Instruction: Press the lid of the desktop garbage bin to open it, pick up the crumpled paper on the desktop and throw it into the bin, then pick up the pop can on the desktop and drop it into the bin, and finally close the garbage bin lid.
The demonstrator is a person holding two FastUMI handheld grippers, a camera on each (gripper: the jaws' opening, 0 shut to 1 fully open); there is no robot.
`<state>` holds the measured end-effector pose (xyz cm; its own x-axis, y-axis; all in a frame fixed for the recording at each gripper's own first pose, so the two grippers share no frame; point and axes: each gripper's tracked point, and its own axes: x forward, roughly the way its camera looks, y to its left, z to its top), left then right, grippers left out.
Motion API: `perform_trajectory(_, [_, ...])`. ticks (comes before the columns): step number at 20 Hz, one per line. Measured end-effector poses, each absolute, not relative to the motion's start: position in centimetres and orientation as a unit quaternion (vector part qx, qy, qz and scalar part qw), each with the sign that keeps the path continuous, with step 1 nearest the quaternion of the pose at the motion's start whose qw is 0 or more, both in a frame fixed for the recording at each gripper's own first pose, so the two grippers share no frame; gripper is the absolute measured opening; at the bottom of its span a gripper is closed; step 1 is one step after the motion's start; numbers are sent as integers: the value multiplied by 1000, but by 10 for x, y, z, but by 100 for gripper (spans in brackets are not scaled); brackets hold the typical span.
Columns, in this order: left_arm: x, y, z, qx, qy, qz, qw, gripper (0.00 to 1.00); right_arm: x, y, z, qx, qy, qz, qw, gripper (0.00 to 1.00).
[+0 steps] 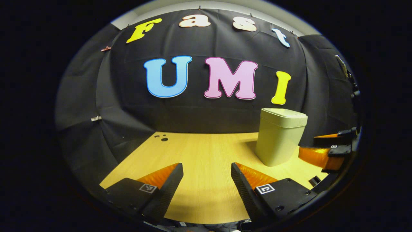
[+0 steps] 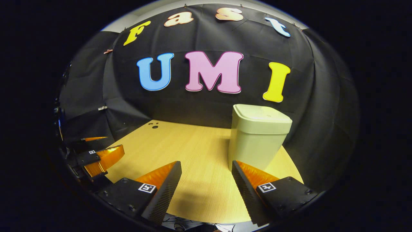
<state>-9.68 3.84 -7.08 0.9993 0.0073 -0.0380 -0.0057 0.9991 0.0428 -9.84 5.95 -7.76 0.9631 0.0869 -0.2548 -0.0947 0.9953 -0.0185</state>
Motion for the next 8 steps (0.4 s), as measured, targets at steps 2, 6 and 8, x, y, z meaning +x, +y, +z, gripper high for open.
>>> perform_trajectory(2, [-106, 38, -79, 14, 25, 4, 1000, 96, -108, 74, -84, -6, 135, 52, 989, 98])
perform_trajectory(6, [-104, 39, -77, 22, 23, 3, 1000, 96, -112, 81, -86, -13, 138, 61, 988, 98])
perform_trajectory(8, [-104, 38, -78, 19, 23, 2, 1000, 96, -116, 84, -93, -13, 146, 64, 987, 98])
